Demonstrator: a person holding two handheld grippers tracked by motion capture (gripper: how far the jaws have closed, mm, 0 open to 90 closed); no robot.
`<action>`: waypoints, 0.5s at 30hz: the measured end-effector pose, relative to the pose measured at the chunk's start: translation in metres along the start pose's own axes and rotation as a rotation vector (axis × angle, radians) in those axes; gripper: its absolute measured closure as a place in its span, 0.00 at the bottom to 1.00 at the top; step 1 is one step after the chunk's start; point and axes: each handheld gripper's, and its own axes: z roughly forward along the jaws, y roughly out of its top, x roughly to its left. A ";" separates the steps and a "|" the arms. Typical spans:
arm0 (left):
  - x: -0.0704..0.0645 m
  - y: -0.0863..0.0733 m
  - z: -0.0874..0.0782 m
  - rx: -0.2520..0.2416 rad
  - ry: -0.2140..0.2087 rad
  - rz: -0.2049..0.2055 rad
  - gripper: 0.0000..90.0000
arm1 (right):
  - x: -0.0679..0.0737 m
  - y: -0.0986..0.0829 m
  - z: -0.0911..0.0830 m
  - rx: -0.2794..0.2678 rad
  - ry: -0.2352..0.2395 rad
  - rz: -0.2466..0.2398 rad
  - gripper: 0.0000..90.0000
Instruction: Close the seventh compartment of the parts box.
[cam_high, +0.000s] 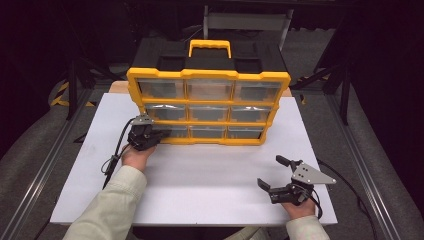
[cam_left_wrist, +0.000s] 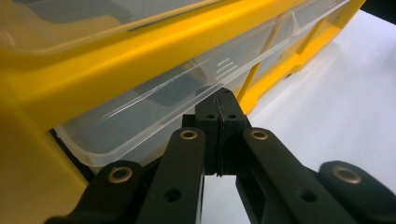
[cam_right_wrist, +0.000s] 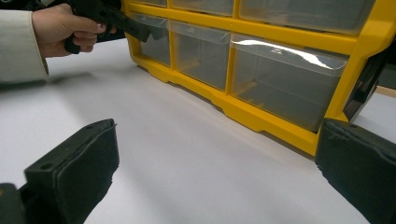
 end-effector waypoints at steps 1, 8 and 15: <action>0.000 0.000 0.000 0.002 0.000 -0.001 0.99 | 0.000 0.000 0.000 0.000 0.001 0.000 0.00; -0.007 0.000 -0.004 0.028 -0.027 0.048 0.99 | 0.000 0.000 0.000 -0.001 -0.002 0.000 0.00; -0.016 0.004 -0.020 0.011 -0.076 0.081 0.99 | 0.000 0.000 0.000 -0.001 -0.001 0.000 0.00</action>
